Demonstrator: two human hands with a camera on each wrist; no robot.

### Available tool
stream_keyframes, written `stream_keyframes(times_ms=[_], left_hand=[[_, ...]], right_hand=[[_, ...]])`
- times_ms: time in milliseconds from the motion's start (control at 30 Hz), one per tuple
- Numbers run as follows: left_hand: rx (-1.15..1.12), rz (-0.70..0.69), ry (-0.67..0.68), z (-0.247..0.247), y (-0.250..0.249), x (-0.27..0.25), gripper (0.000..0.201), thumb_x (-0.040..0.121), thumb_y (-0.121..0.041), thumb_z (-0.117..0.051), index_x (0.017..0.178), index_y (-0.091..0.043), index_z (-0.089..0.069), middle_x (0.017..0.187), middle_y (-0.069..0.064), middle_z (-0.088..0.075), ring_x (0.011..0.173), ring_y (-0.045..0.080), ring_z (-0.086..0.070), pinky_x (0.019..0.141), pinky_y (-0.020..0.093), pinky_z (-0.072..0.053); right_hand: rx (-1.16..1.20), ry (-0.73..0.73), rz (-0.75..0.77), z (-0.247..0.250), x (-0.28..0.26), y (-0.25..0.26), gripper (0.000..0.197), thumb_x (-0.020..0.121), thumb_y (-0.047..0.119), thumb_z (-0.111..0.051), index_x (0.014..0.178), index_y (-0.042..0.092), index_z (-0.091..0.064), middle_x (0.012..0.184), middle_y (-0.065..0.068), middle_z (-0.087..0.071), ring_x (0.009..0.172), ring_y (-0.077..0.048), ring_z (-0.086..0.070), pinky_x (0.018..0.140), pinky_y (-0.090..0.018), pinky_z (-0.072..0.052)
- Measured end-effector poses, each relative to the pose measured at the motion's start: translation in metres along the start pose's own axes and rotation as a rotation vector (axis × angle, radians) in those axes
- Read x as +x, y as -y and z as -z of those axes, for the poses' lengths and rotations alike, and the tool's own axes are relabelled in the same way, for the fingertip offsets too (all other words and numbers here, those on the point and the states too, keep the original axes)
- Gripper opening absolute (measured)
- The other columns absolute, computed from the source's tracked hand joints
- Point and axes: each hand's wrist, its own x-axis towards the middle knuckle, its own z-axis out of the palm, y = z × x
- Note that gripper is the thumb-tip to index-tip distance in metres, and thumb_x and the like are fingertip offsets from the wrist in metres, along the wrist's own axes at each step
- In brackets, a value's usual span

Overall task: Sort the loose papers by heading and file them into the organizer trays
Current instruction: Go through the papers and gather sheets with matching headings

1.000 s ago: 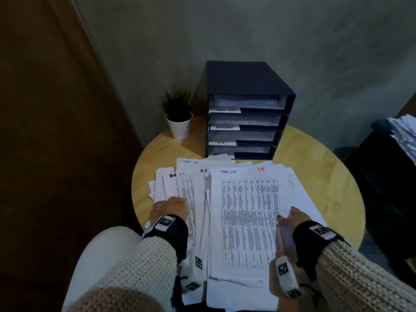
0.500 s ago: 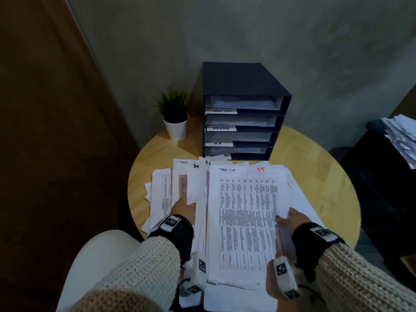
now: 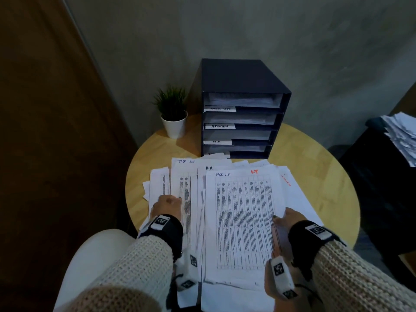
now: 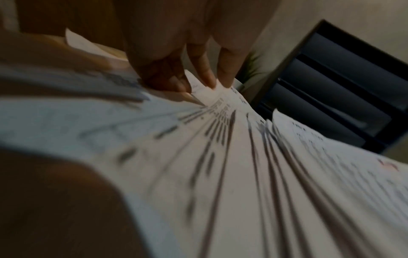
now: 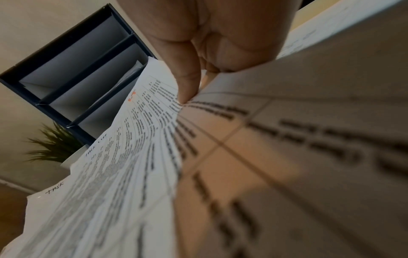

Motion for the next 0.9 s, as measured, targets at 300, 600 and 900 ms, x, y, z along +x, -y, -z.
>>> stream_keyframes(times_ms=[300,600,900], left_hand=[[0.044,-0.105,0.148,0.012,-0.016,-0.002,0.048,0.096,-0.03,-0.049,0.139,-0.009,-0.045,0.145,0.011,-0.044,0.129,0.028,-0.046,0.107,0.032,-0.038],[-0.035,-0.217,0.113,0.042,-0.026,-0.007,0.035,0.095,-0.026,-0.052,0.127,-0.012,-0.057,0.128,0.008,-0.059,0.117,0.028,-0.054,0.097,0.03,-0.042],[-0.155,-0.193,-0.066,0.066,-0.047,-0.019,0.035,0.088,-0.007,-0.059,0.122,-0.013,-0.064,0.118,0.008,-0.066,0.101,0.026,-0.06,0.084,0.023,-0.042]], right_hand=[[0.0,0.007,-0.005,-0.004,0.002,-0.003,0.057,0.099,0.036,-0.043,0.141,0.0,-0.031,0.147,-0.016,-0.038,0.134,-0.027,-0.04,0.105,-0.03,-0.035],[0.048,-0.009,-0.01,-0.005,-0.002,-0.005,0.056,0.099,0.035,-0.043,0.141,-0.001,-0.031,0.146,-0.016,-0.038,0.133,-0.027,-0.042,0.104,-0.029,-0.035],[0.067,-0.025,-0.001,-0.005,-0.008,-0.007,0.055,0.099,0.034,-0.044,0.141,0.0,-0.032,0.145,-0.016,-0.041,0.131,-0.027,-0.044,0.102,-0.029,-0.037]])
